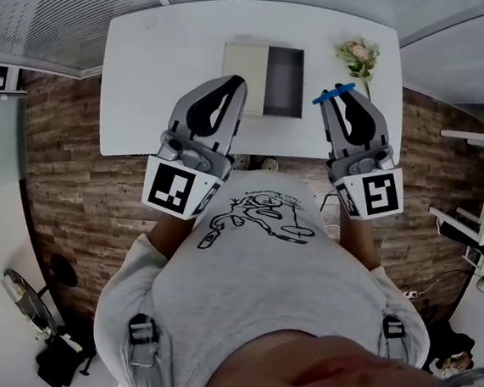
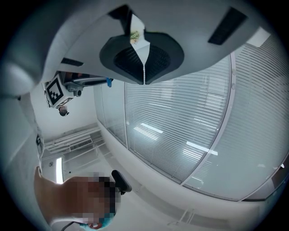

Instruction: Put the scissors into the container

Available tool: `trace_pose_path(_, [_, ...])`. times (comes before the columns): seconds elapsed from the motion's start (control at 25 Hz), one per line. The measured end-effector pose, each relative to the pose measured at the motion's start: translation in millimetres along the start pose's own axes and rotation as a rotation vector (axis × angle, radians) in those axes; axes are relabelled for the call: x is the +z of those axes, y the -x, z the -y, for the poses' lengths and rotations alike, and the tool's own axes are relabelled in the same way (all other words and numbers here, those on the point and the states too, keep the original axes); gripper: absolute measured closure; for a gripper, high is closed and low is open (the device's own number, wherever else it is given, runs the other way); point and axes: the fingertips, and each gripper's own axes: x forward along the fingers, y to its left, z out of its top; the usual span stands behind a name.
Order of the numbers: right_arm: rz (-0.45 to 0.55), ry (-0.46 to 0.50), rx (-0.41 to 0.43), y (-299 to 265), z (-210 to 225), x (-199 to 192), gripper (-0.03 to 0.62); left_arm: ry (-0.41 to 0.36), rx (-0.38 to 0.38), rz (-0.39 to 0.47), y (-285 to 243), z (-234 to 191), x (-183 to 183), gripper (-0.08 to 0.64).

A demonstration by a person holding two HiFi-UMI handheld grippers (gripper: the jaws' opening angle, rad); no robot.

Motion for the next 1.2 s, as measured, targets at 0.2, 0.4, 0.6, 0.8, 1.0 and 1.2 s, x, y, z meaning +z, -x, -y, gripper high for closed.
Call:
trace_pose_path(0.2, [-0.032, -0.008, 0.002, -10, 3, -16, 0.506, 0.002, 0.009, 0.001, 1, -3, -1, 0.534])
trace_pose_path(0.4, [-0.064, -0.028, 0.004, -20, 6, -36, 0.507, 0.006, 0.019, -0.005, 3, -5, -4, 0.534])
trace_pose_path(0.6, [-0.100, -0.058, -0.003, -31, 11, -59, 0.507, 0.009, 0.023, -0.008, 2, -6, -5, 0.534])
trace_pose_path(0.8, [-0.137, -0.087, -0.012, -41, 16, -80, 0.508, 0.005, 0.025, 0.006, 0, -8, -3, 0.534])
trace_pose_path(1.0, [-0.160, -0.123, -0.007, -51, 18, -97, 0.508, -0.003, 0.028, 0.016, 2, -9, -1, 0.534])
trace_pose_path(1.2, [-0.200, -0.149, -0.006, -61, 19, -121, 0.508, -0.002, 0.033, 0.018, 5, -11, -1, 0.534])
